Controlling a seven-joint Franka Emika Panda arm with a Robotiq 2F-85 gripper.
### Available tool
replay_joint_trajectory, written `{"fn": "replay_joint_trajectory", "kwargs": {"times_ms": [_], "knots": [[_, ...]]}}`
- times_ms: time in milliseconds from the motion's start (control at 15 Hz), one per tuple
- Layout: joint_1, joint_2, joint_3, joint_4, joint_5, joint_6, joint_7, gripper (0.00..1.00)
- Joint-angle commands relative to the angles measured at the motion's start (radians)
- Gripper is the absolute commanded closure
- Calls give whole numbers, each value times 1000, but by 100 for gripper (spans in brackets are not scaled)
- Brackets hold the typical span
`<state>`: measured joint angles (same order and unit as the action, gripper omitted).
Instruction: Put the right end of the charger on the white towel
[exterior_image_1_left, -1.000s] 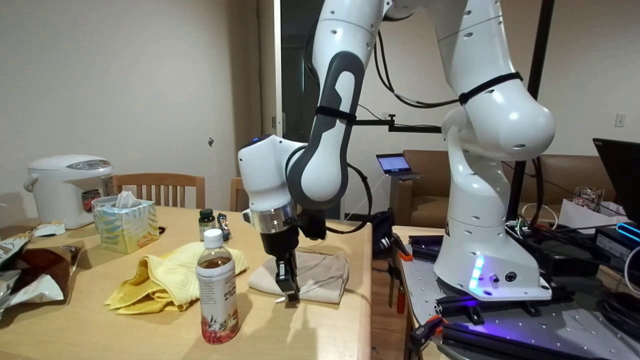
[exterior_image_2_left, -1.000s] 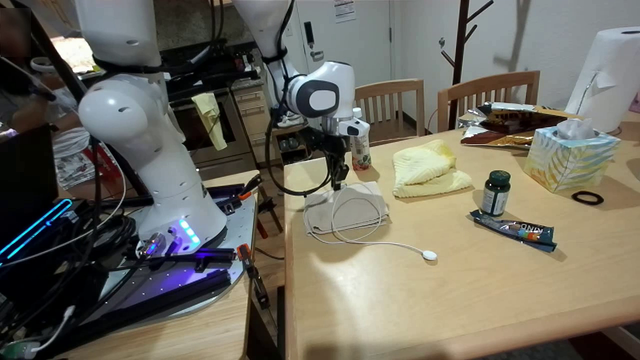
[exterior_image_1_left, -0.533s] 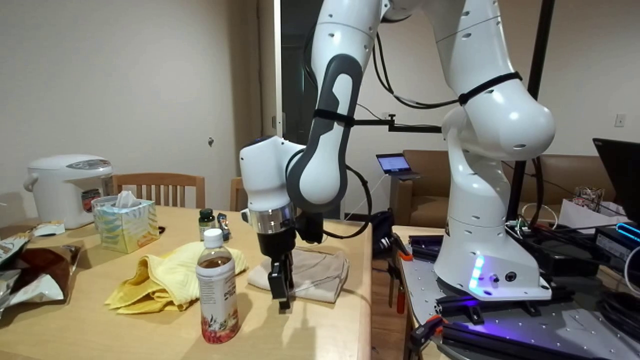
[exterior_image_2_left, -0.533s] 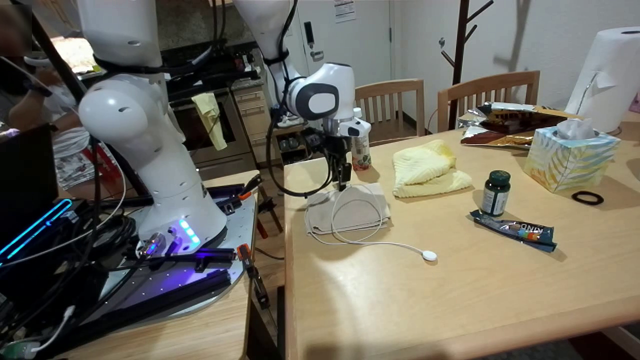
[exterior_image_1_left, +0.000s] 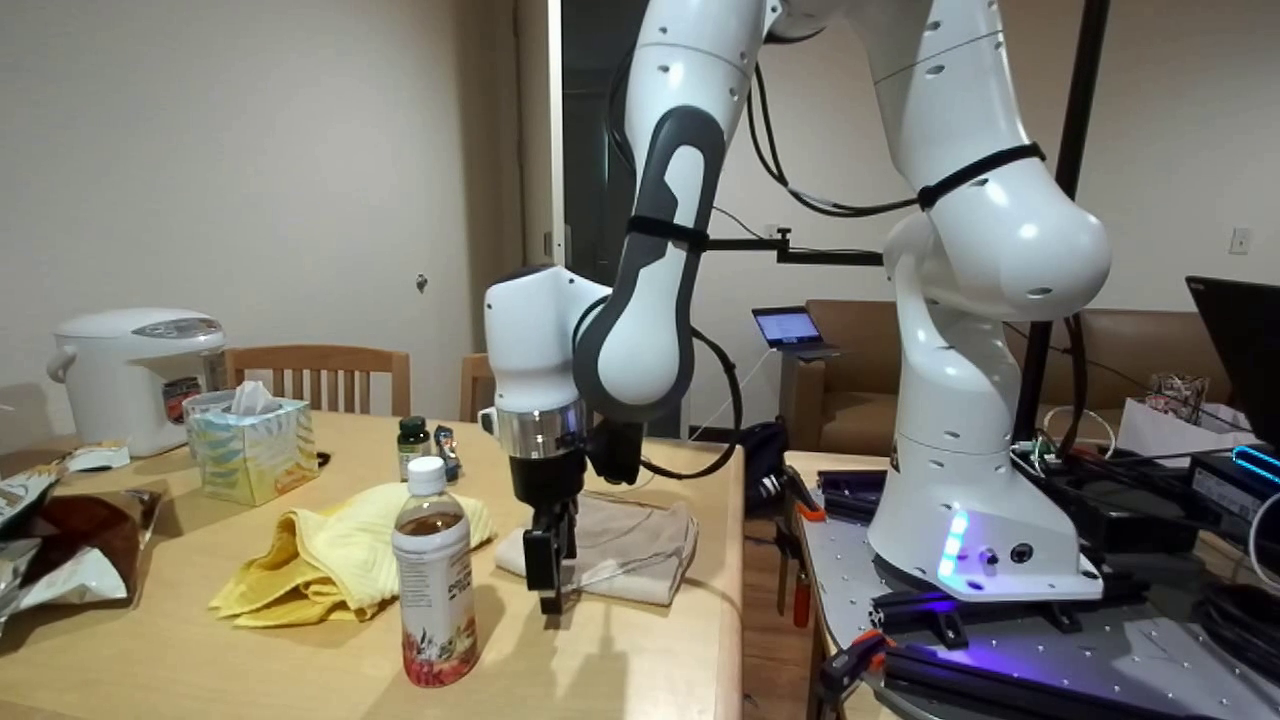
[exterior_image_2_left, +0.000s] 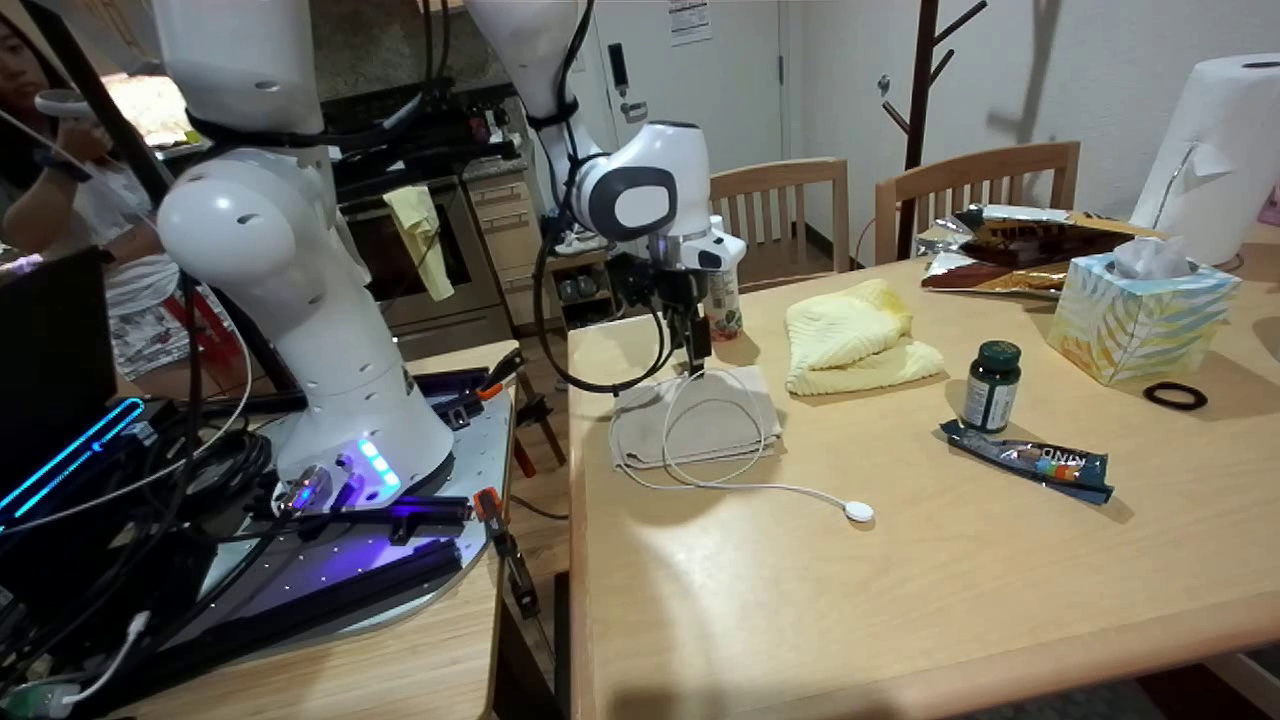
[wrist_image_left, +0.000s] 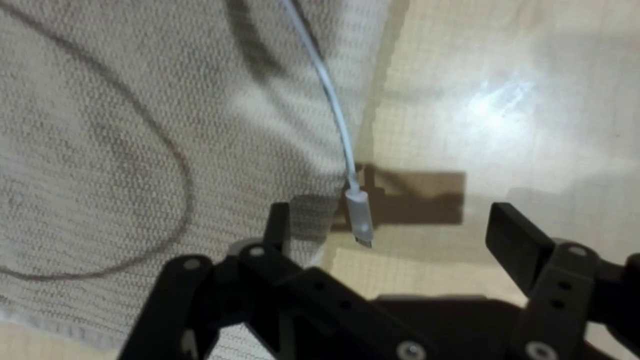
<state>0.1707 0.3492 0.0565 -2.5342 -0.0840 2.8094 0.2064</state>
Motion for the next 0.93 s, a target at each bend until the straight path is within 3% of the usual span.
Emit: {"fn": "replay_joint_trajectory", "kwargs": {"times_ms": [0,400,733,800,867], "knots": [[15,-69,-26,-56,8,16,27,0],[27,-239,-106,-135,-40,-85,128,0],[-36,-410,-81,-161,-16,-299,148,0],[-41,-317,-66,-120,-14,-235,115,0],[-50,-342,-60,-122,-13,-253,116,0]]}}
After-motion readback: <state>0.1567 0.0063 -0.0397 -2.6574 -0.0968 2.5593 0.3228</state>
